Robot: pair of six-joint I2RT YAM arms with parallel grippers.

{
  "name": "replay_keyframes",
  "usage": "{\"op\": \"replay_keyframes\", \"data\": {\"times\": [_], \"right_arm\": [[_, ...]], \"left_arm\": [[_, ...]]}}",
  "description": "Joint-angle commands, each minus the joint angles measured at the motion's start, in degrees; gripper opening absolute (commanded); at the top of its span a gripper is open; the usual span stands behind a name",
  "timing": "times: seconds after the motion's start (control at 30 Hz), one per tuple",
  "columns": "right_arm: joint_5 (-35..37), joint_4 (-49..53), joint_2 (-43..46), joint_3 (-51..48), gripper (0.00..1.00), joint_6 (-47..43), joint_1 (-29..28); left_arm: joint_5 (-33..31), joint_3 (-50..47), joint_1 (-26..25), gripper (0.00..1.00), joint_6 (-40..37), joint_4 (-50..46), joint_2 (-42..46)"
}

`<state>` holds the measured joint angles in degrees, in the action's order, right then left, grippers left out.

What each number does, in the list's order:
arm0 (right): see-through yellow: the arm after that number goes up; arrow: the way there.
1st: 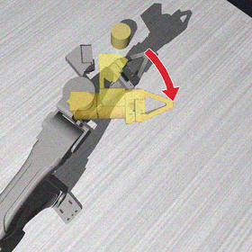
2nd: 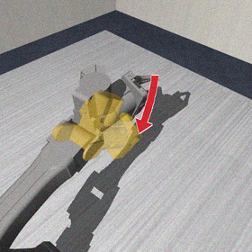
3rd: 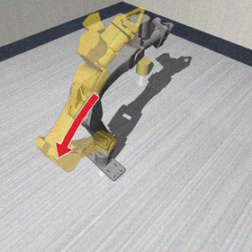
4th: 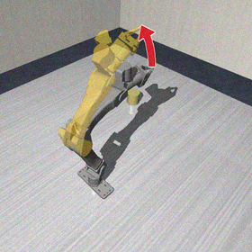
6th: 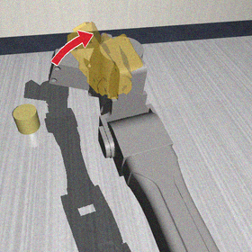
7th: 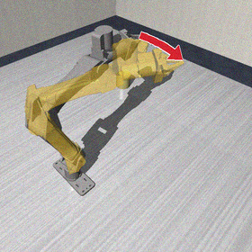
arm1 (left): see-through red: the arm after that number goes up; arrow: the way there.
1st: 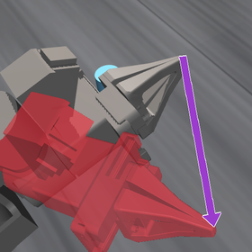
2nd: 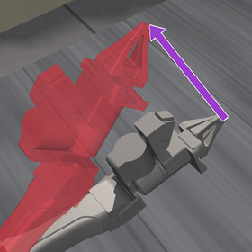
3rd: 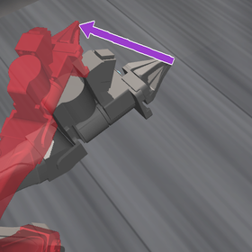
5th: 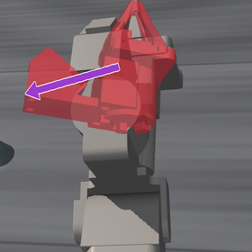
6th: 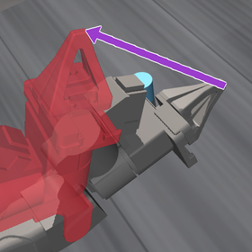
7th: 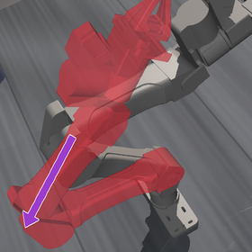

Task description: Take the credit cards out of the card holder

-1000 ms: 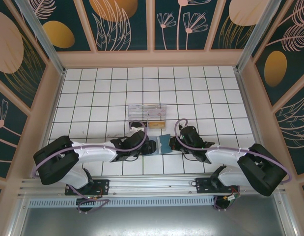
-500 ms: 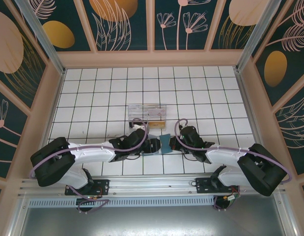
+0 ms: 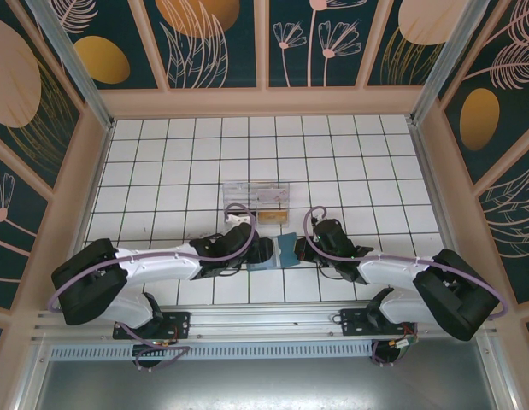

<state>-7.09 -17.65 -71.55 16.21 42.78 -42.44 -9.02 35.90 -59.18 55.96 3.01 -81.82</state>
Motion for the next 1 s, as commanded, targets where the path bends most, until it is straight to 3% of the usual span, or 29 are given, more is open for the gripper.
{"op": "replay_keyframes", "data": {"times": [0.0, 0.7, 0.9, 0.97], "right_arm": [[-0.03, -0.01, -0.77, 0.13, 0.02, 0.46, -0.52], [0.06, 0.24, -0.61, 0.32, 0.02, 0.42, -0.81], [0.15, 0.19, -0.52, 0.06, 0.01, 0.54, -0.81], [0.24, 0.16, -0.52, 0.13, 0.01, 0.62, -0.81]], "left_arm": [[1.02, 0.52, 0.13, 0.66, -0.98, 0.76, -0.15], [6.2, 2.52, 0.16, 0.63, -0.71, 2.02, -7.86], [7.92, 1.63, 0.13, 0.76, -1.89, 5.6, -5.75], [7.79, 1.54, 0.13, 0.88, -2.21, 5.7, -5.39]]}}
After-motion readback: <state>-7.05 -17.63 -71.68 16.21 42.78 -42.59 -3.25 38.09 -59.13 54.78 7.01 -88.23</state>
